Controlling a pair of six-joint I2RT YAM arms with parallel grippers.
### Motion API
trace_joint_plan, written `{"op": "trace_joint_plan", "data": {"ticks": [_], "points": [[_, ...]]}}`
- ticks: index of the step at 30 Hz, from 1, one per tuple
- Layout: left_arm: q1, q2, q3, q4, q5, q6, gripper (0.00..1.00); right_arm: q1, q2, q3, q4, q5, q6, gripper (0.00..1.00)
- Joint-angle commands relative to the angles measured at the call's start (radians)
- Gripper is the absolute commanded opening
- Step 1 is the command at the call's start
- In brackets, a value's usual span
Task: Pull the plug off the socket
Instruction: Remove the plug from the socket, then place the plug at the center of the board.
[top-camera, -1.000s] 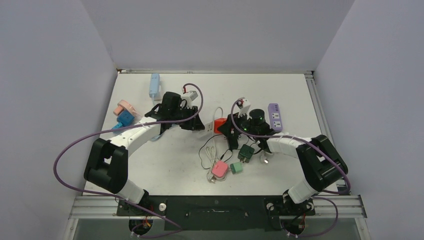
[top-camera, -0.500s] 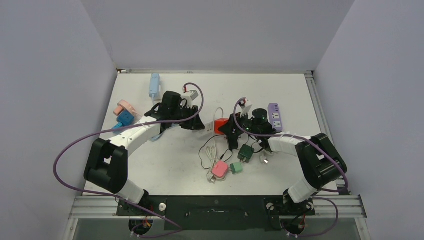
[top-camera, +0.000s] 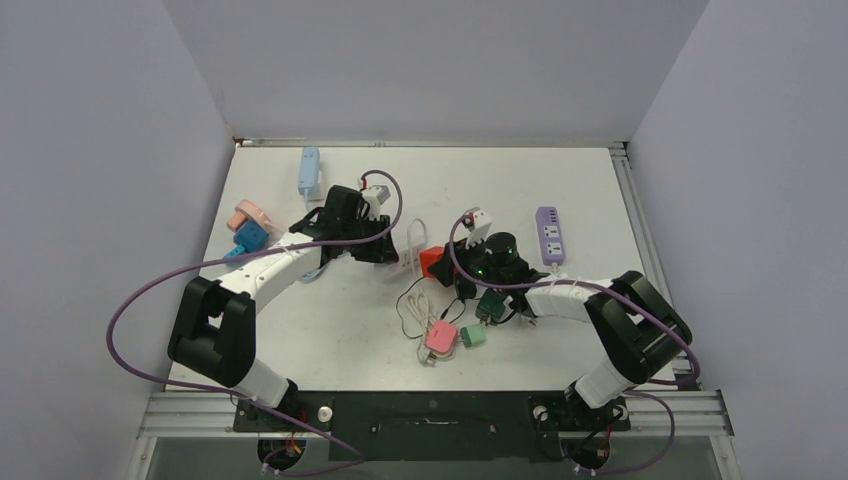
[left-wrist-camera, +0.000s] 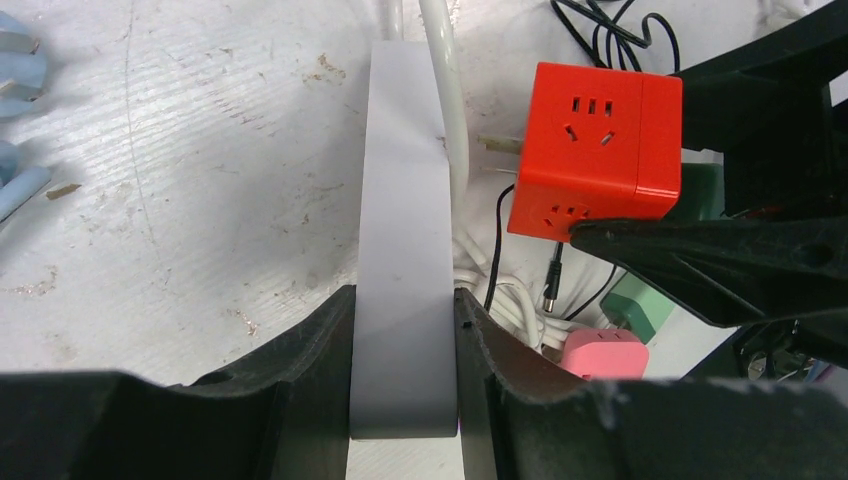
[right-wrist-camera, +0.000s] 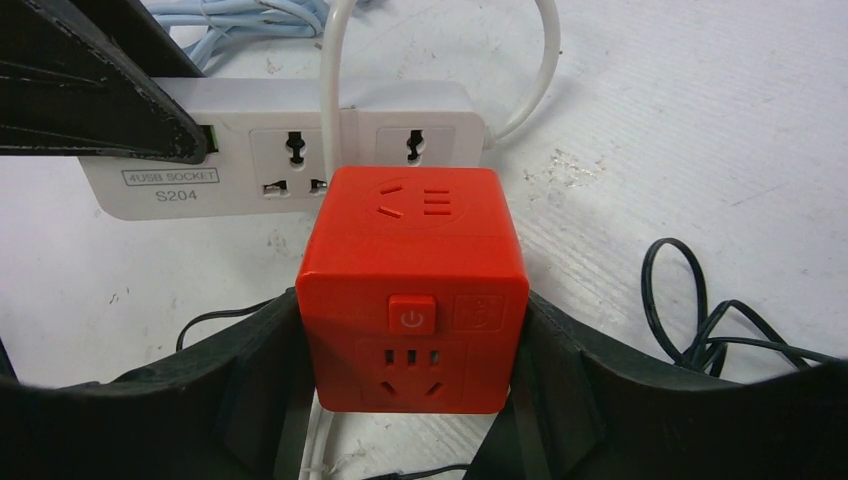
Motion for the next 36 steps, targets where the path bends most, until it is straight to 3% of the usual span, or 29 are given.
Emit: {"op": "trace_joint_plan", "data": {"ticks": [1, 15, 31, 36], "points": [[0.003, -0.032, 0.055, 0.017, -0.007, -0.015, 0.0, 0.015, 0.021, 0.006, 0.11, 0.046, 0.002, 0.05], [0.055, -0.052, 0.042, 0.035, -0.036, -0.031, 0.0, -0.001, -0.069, -0.029, 0.114, 0.008, -0.01, 0.05], [0.156, -0.276, -0.062, 0.222, 0.052, -0.076, 0.0, 0.171, -0.425, -0.153, -0.283, 0.282, 0.06, 0.07], [0.172, -0.337, -0.083, 0.272, 0.06, -0.095, 0.0, 0.217, -0.453, -0.195, -0.333, 0.355, 0.101, 0.14]]}}
